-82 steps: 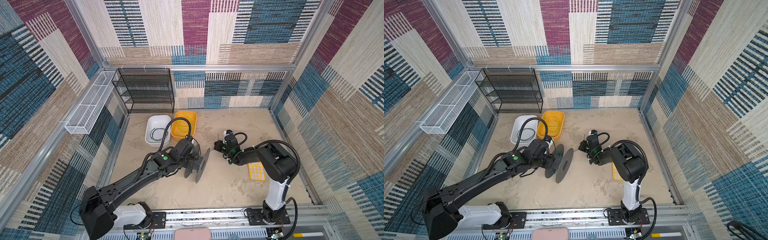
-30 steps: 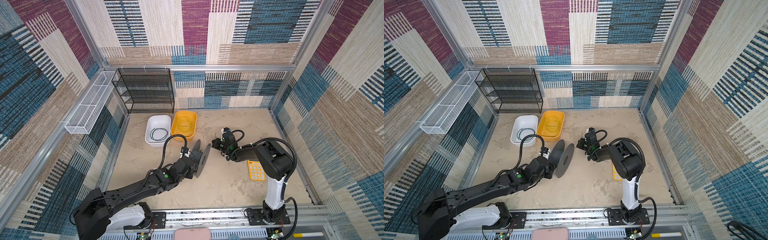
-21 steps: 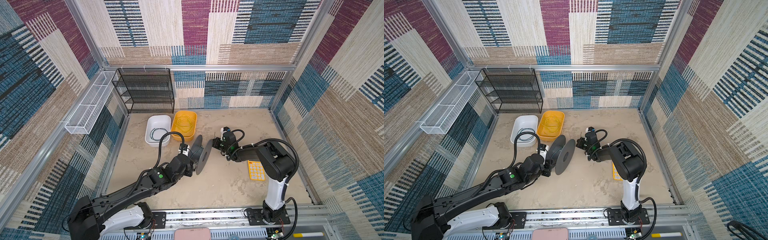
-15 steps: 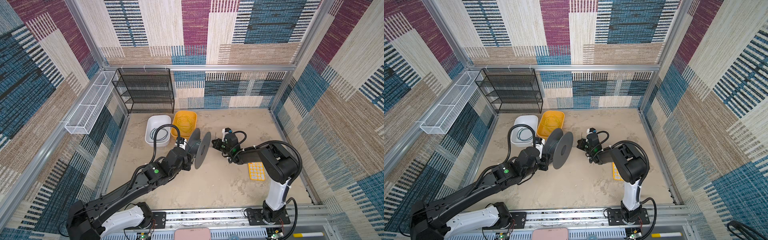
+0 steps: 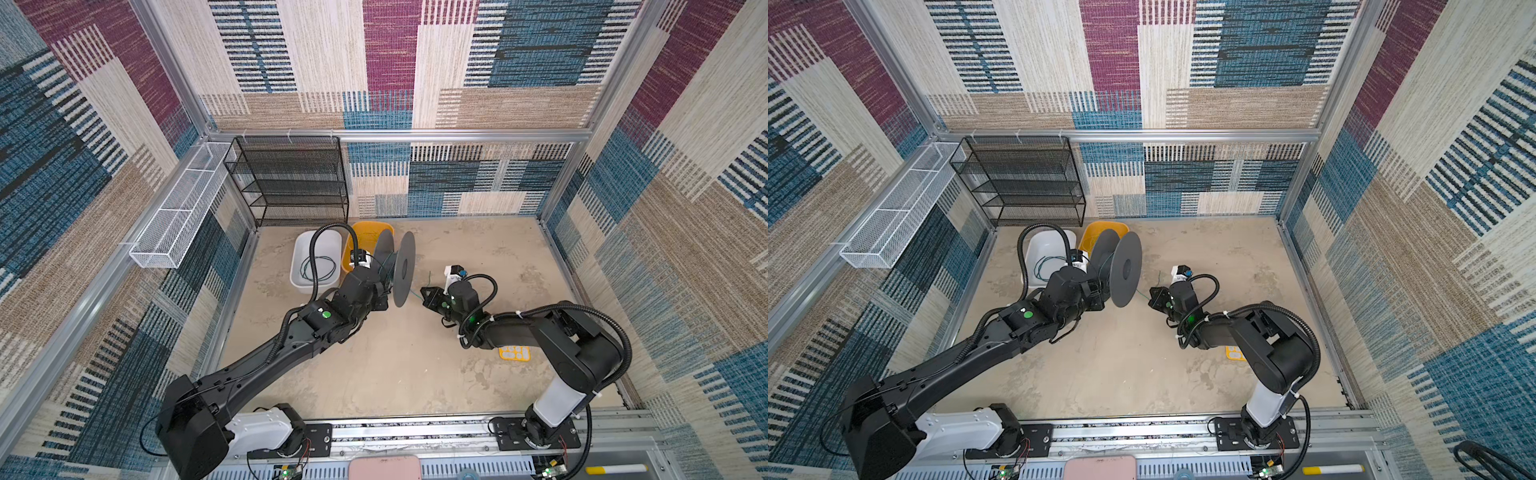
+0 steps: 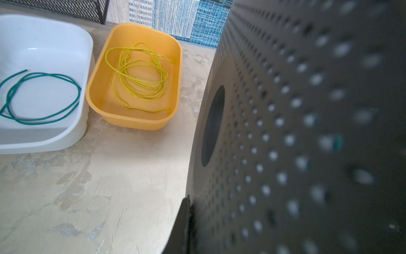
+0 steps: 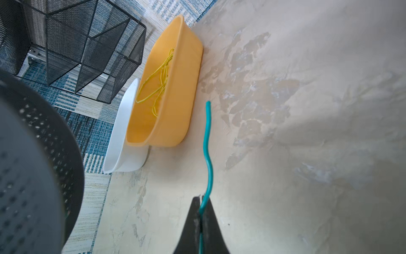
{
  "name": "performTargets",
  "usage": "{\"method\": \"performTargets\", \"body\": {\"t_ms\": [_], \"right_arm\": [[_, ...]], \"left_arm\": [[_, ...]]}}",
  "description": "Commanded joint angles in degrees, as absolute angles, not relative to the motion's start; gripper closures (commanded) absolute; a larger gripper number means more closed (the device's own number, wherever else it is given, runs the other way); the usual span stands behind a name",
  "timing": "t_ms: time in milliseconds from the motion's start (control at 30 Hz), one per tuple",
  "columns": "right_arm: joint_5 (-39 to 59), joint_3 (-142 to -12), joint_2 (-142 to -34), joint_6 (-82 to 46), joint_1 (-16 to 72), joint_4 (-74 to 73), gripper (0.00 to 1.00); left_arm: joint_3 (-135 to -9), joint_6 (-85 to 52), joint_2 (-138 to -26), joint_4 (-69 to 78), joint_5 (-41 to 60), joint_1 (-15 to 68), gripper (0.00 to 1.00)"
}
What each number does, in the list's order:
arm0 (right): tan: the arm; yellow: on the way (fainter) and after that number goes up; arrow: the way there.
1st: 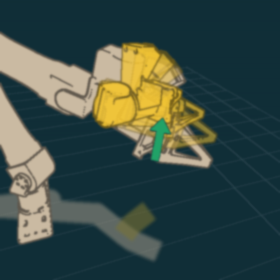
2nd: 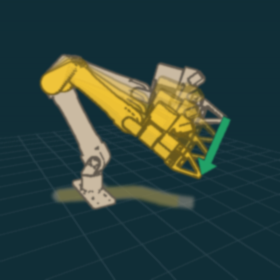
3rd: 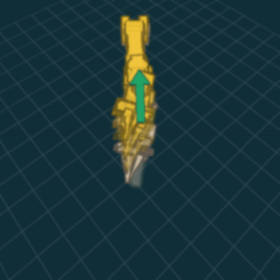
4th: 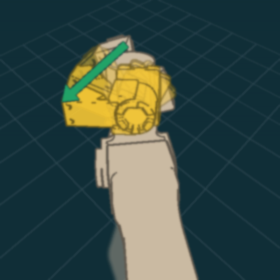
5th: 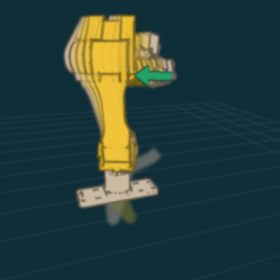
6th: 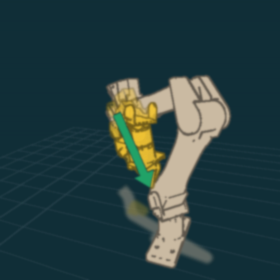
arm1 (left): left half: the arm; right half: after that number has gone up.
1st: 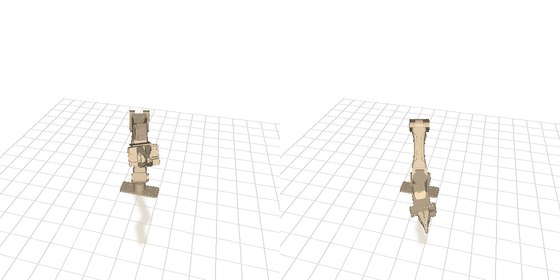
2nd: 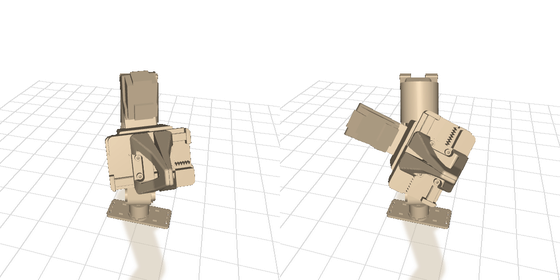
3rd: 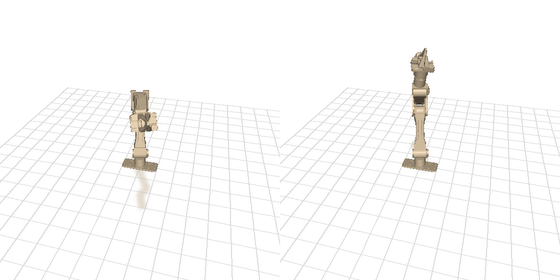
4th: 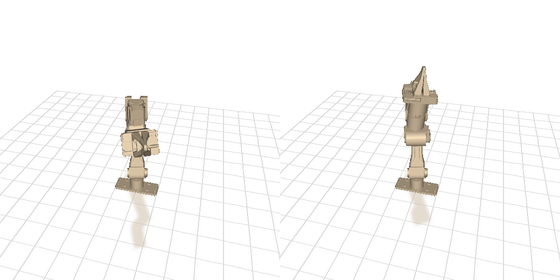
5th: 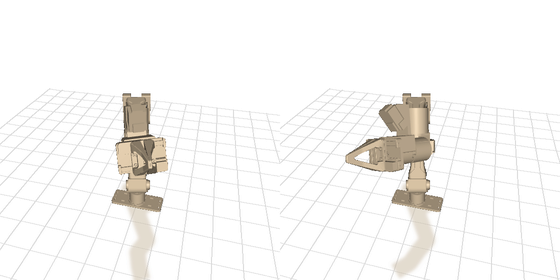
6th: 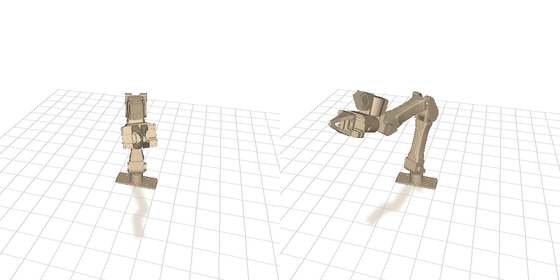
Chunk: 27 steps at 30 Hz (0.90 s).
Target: Wrap the cables
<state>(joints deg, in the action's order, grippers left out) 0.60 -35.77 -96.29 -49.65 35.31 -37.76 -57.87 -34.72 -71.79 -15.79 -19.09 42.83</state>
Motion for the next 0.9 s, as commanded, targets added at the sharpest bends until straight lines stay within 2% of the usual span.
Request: {"method": "performTargets", "body": {"t_ms": [0,267,533,867], "right_arm": [[-4.22,-35.12,-93.8,-49.83,37.77,-37.58,1.0],[-9.63,-35.4,-86.69,-47.99,44.76,-32.64,1.0],[-12.59,-36.1,-76.35,-44.32,50.27,-25.68,1.0],[-19.05,-46.86,-68.39,-32.79,50.04,-17.77,1.0]], "left_arm": [[-60.04,-35.56,-73.8,-10.3,-26.98,42.47,1.0],[-63.68,-32.05,-80.05,-8.86,-32.21,41.05,1.0],[-70.24,-28.22,-87.16,-11.25,-32.91,39.11,1.0],[-71.83,-23.97,-91.16,-13.89,-30.97,39.41,1.0]]}}
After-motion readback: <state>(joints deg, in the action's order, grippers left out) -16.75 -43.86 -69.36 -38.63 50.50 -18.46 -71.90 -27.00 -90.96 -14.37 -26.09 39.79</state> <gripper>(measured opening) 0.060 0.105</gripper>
